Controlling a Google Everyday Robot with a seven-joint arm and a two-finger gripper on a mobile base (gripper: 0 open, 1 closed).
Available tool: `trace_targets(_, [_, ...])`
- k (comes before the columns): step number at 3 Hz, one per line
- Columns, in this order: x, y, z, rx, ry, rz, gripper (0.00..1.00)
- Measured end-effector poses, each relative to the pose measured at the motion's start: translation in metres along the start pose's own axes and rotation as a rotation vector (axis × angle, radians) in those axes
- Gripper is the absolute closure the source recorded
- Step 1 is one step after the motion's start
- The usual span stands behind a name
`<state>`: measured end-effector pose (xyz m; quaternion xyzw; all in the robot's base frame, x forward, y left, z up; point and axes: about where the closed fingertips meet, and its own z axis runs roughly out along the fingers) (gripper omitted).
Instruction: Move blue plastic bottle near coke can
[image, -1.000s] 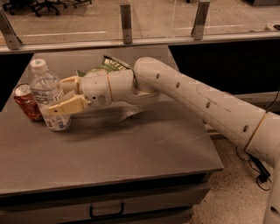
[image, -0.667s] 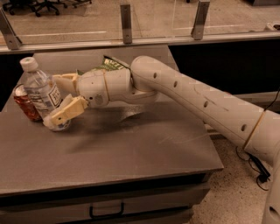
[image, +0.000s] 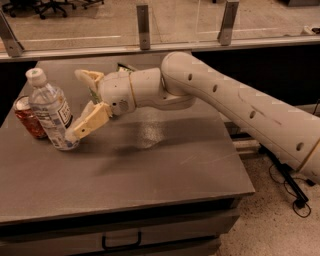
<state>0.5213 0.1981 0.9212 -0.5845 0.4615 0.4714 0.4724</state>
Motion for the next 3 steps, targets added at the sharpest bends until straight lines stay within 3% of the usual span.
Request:
trace_targets(2, [-0.041, -0.026, -0.133, 0.194, 0.184, -0.045, 0.0])
trace_targets(3, [-0.042, -0.03, -0.144, 0.212, 0.198, -0.044, 0.0])
